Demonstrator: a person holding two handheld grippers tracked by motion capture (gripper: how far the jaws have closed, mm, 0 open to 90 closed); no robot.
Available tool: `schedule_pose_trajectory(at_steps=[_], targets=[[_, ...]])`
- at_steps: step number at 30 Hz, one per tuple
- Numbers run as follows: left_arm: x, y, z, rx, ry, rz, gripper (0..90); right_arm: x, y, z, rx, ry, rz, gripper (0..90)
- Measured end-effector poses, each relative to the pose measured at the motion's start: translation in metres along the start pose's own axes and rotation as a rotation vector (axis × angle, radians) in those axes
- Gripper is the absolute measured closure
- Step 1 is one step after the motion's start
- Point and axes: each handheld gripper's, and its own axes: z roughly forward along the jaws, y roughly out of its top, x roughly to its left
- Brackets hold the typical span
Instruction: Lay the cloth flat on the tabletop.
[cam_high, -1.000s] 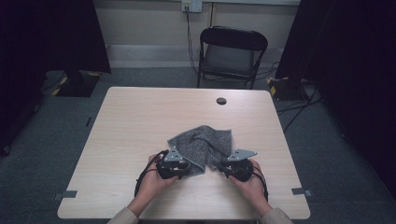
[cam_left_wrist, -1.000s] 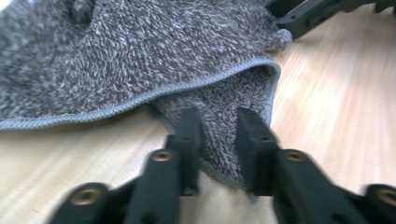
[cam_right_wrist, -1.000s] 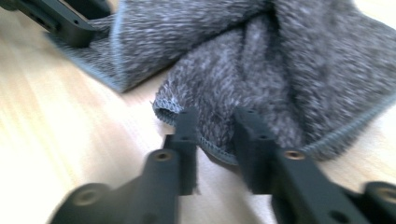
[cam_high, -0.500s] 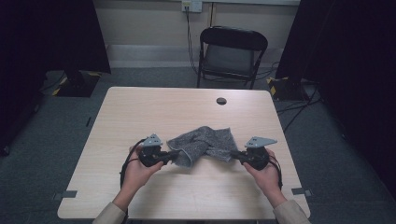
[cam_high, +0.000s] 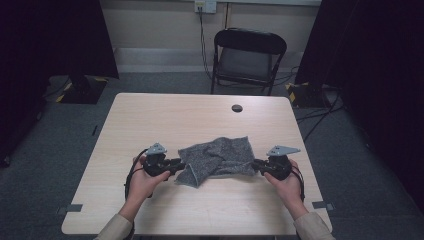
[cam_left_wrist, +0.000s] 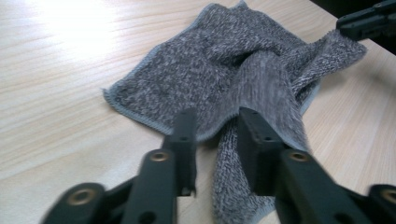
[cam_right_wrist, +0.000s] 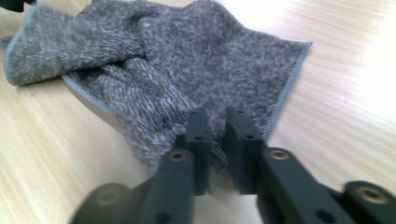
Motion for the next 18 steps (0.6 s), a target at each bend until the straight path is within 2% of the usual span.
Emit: schedule_pose_trajectory(at_steps=[1,3,9,11,12,13,18], targets=[[-0.001,-0.001,-0.002,-0.004,0.012,-0.003,57.7,0.001,-0.001,-0.001,-0.001,0.001,-0.001,76.1],[-0.002,-0.001,-0.003,0.000,0.015,0.006,55.8,0.004,-0.003,-0.004,-0.002,-0.006,-0.009,73.5],[-0.029,-0.002,-0.005,0.032,-0.028,0.117,52.1,0.006,-0.006,-0.017,-0.030,-0.013,-0.013,69.4],[-0.038,-0.005,-0.001,0.045,-0.050,0.137,51.3,0.009,-0.008,-0.020,-0.026,-0.007,-0.022,69.5],[-0.038,-0.005,-0.001,0.045,-0.050,0.137,51.2,0.011,-0.009,-0.021,-0.024,-0.001,-0.028,69.6],[-0.045,-0.007,0.004,0.057,-0.067,0.153,50.6,0.013,-0.012,-0.022,-0.020,0.012,-0.029,69.6],[-0.052,-0.013,0.019,0.092,-0.075,0.193,50.4,0.021,-0.020,-0.021,-0.015,0.026,-0.050,68.6]])
